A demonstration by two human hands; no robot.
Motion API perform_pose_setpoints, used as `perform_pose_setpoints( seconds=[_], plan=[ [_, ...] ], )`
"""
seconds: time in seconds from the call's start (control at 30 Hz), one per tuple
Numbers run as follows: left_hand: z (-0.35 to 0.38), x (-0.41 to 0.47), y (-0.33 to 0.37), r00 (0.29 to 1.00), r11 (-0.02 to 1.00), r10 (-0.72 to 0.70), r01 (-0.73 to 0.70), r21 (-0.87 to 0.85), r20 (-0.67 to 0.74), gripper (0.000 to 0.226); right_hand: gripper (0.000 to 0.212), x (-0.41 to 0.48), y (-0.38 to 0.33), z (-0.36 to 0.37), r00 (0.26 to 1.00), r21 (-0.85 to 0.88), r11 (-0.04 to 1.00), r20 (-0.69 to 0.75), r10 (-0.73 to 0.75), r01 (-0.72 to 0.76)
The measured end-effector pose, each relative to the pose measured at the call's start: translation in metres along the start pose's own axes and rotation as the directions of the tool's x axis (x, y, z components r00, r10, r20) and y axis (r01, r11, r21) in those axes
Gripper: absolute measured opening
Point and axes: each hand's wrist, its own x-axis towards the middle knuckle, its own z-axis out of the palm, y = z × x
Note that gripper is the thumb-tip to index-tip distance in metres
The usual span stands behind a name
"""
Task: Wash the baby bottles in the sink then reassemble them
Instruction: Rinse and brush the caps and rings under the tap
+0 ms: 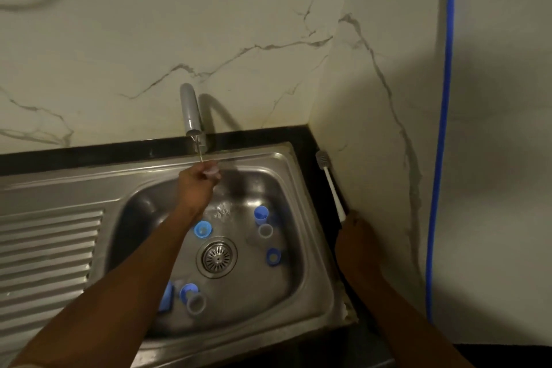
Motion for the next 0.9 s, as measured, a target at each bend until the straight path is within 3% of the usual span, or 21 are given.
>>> perform_pose_setpoints(
  seconds=[0.1,0.27,0.43,0.5,0.57,0.67,0.73,0.83,0.9],
  plan=[
    [-0.003,-0.008,0.003,0.996,0.999,0.026,-0.03,-0.042,-0.088,0.044,0.055,0.002,-0.003,0.002,1.0,-0.002,1.0,-0.013,-0.008,0.008],
    [-0.008,-0.005,0.003,0.982,0.997,0.034,-0.045,-0.054,-0.188,0.034,0.059,-0.004,-0.014,-0.001,0.988,0.084,0.993,-0.136,-0.069,0.081],
    [-0.007,-0.005,0.006,0.989,0.998,0.065,-0.061,0.033,-0.13,0.026,0.056,-0.013,-0.046,-0.014,0.917,0.099,0.96,-0.335,-0.215,0.262],
    [-0.009,-0.005,0.006,0.999,0.999,0.025,-0.024,0.043,-0.035,0.023,0.052,-0.021,-0.068,-0.022,0.916,0.114,0.948,-0.315,-0.248,0.296],
    [-0.013,-0.004,0.01,0.997,0.995,-0.071,0.069,-0.074,-0.022,0.017,0.048,-0.031,-0.09,-0.031,0.917,0.16,0.926,-0.272,-0.291,0.341],
    [-0.021,-0.001,0.016,0.992,0.99,-0.127,0.128,-0.066,0.015,0.005,0.043,-0.043,-0.125,-0.041,0.931,0.299,0.882,-0.152,-0.333,0.364],
    [-0.025,0.0,0.017,0.977,0.971,-0.207,0.21,-0.112,0.044,0.014,0.033,-0.045,-0.153,-0.045,0.923,0.399,0.834,-0.108,-0.369,0.38],
    [-0.031,0.0,0.013,0.95,0.936,-0.299,0.31,-0.168,0.086,0.027,0.034,-0.043,-0.204,-0.055,0.91,0.622,0.726,0.052,-0.411,0.293],
    [-0.031,-0.006,0.014,0.946,0.938,-0.303,0.317,-0.14,0.113,0.023,0.03,-0.035,-0.236,-0.061,0.889,0.637,0.711,0.084,-0.45,0.299]
  ],
)
